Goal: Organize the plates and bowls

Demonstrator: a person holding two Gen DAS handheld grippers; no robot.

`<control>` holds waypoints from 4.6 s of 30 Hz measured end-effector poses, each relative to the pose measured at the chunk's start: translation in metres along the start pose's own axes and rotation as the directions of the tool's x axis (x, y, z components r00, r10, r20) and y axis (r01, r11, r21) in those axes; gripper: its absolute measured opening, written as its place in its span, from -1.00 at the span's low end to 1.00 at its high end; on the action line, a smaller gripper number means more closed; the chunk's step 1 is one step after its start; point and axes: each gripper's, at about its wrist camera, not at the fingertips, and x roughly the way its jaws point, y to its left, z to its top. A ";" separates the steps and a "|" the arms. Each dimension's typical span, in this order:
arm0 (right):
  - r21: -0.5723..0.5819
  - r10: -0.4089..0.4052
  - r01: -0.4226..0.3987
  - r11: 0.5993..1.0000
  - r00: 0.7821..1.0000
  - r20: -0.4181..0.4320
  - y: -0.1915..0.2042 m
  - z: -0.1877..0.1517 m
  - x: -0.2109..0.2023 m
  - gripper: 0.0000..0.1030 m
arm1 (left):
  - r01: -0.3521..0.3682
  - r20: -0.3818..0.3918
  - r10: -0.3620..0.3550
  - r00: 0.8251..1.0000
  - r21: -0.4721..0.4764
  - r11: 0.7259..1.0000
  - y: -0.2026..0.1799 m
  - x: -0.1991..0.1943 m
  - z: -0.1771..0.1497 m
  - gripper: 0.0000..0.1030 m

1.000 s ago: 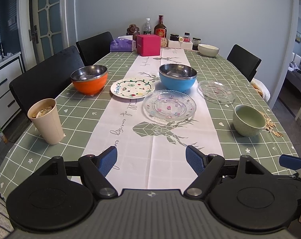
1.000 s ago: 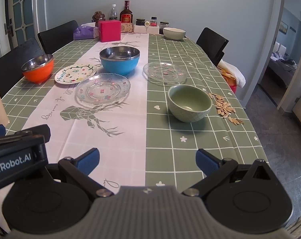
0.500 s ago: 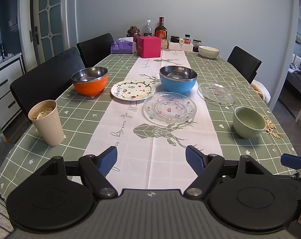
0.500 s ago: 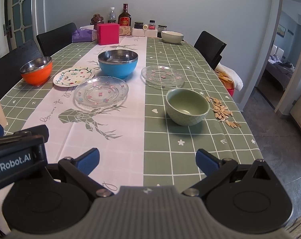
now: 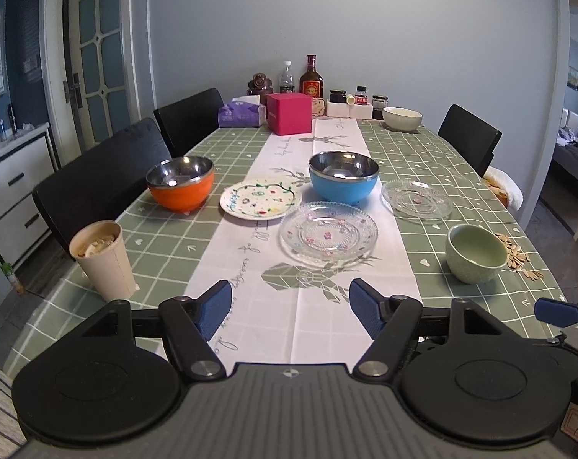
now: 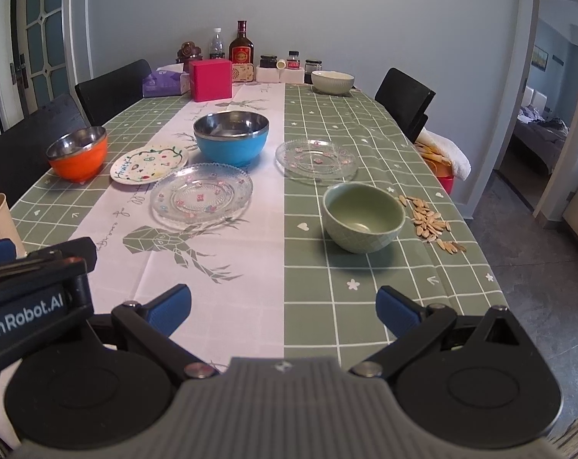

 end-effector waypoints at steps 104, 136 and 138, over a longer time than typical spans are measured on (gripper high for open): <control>0.306 0.339 -0.297 0.905 0.936 -0.092 -0.028 0.193 0.180 -0.86 | 0.215 -0.146 -0.195 0.970 0.132 0.968 -0.003 0.192 0.151 -0.61; 0.223 0.295 -0.262 0.939 0.947 -0.129 -0.016 -0.015 0.009 -0.72 | 0.265 -0.267 -0.231 0.936 0.100 0.959 0.021 0.042 -0.032 -0.54; 0.215 0.299 -0.267 0.939 0.945 -0.132 -0.015 -0.018 0.010 -0.68 | 0.261 -0.268 -0.225 0.937 0.105 0.960 0.022 0.042 -0.035 -0.54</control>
